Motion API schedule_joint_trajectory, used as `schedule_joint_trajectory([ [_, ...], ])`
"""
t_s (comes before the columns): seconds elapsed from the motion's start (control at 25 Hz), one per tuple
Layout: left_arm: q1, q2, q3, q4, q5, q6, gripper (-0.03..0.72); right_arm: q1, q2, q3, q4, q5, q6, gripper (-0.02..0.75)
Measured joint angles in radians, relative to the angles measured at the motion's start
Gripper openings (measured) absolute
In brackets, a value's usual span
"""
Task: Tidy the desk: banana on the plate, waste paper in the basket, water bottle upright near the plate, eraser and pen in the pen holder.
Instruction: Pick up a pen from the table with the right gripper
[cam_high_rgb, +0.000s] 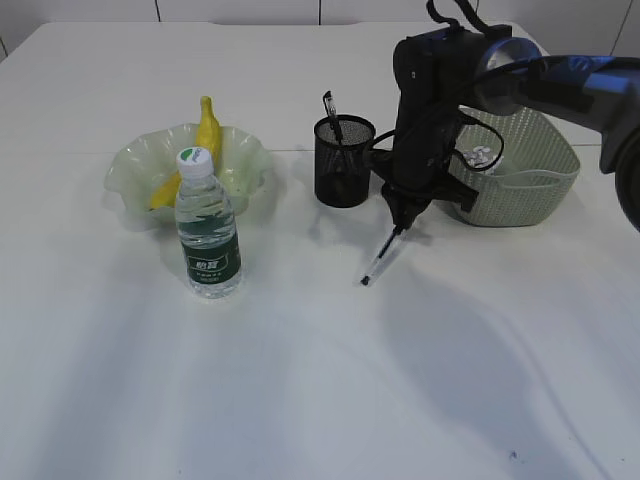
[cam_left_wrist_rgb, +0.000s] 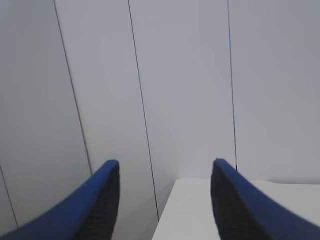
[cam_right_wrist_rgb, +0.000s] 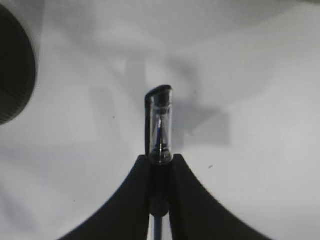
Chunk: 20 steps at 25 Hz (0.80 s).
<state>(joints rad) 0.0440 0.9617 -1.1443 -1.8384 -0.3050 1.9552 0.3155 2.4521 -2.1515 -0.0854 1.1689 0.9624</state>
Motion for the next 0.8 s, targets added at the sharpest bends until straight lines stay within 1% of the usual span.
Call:
schedule_joint_trajectory([
  [0.32, 0.0, 0.0, 0.0, 0.0, 0.017, 0.0, 0.412, 0.0, 0.0, -0.057, -0.219, -0.004, -0.141, 0.062],
  [0.48, 0.0, 0.0, 0.0, 0.0, 0.044, 0.0, 0.412, 0.0, 0.0, -0.069, -0.27, -0.034, -0.211, 0.061],
  [0.8, 0.0, 0.0, 0.0, 0.0, 0.049, 0.0, 0.412, 0.0, 0.0, -0.069, -0.382, -0.126, -0.24, 0.061],
])
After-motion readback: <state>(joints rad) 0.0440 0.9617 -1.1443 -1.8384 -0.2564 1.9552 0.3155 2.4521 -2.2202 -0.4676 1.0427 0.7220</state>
